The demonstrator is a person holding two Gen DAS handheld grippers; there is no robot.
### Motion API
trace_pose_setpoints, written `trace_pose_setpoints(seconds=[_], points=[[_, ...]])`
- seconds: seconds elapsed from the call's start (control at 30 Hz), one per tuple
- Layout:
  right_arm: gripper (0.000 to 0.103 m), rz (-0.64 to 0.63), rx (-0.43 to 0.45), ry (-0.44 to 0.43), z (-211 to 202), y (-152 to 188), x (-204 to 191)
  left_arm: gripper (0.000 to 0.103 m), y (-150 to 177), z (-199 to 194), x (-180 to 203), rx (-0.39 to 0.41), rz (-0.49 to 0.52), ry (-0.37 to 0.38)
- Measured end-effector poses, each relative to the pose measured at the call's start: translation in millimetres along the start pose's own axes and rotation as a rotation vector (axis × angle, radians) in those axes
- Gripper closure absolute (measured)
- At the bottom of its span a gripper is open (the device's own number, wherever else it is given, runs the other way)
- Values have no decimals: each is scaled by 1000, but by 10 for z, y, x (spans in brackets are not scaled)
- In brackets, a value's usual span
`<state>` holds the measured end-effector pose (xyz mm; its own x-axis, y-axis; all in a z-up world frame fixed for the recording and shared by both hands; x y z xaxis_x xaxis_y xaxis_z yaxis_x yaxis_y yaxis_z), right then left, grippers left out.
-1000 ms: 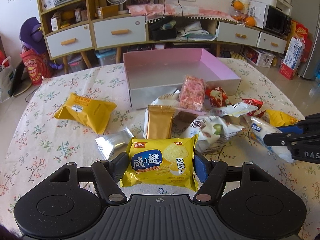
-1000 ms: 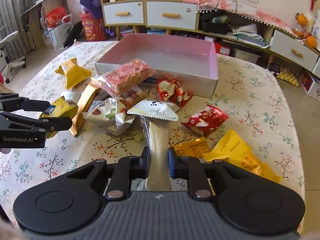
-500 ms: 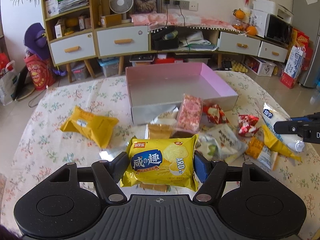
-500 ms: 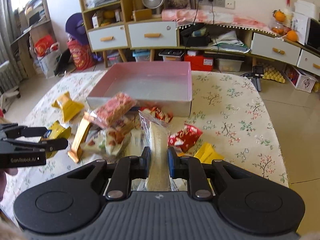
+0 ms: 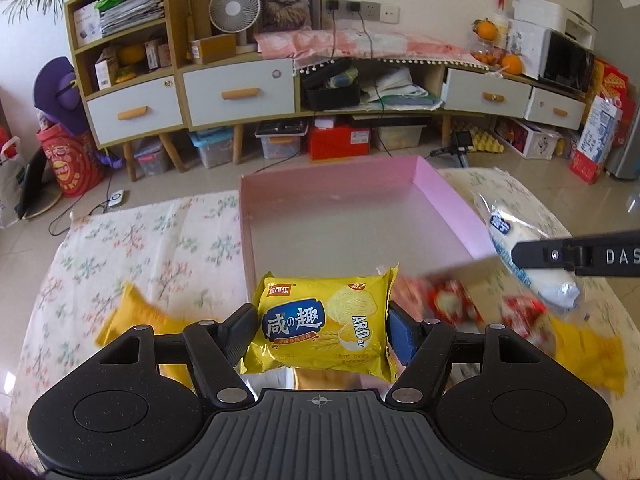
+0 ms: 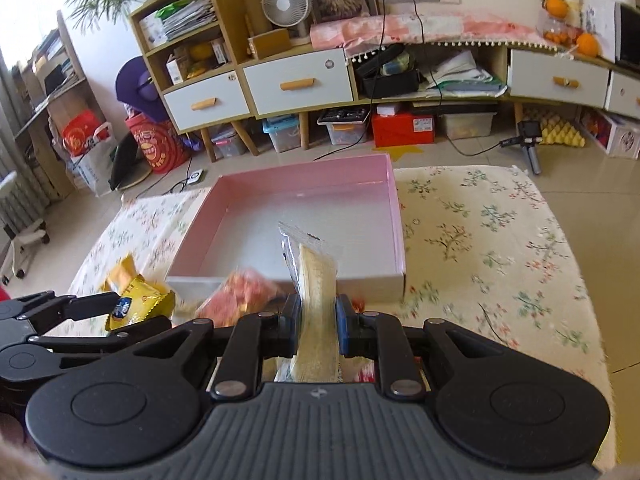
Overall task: Organize snacks
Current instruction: 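Carry the yellow pack with the left tool while the right tool carries the pastry bar over the pink box, then open the left tool over the box while the right tool releases the pastry bar inside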
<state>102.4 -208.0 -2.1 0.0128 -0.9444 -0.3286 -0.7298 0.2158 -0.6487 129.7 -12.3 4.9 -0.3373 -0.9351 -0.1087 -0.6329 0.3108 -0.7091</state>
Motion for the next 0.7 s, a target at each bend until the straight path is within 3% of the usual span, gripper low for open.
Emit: trace_pose_setpoints(seconds=[0.27,0.7], points=[[87,35,15,-13,392,-230,108,35,-270,520,-72,-2,18,-4],[87,43,22,-30,715,-378,159,34,-336,1075,29,-29,57,-12]])
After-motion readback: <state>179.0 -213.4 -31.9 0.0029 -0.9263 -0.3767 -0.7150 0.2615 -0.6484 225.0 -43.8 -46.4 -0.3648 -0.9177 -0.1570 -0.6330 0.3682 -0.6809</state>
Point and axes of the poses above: each gripper's, at about its wrist camera, not at the fingertips, and z roughly the way its jaws point, x to its right, y to its underside, the point moved 3 cm from there along z, roughly the way its jaws point, and after that the axes turned 8 degrees about z, right-handed, at the moved point
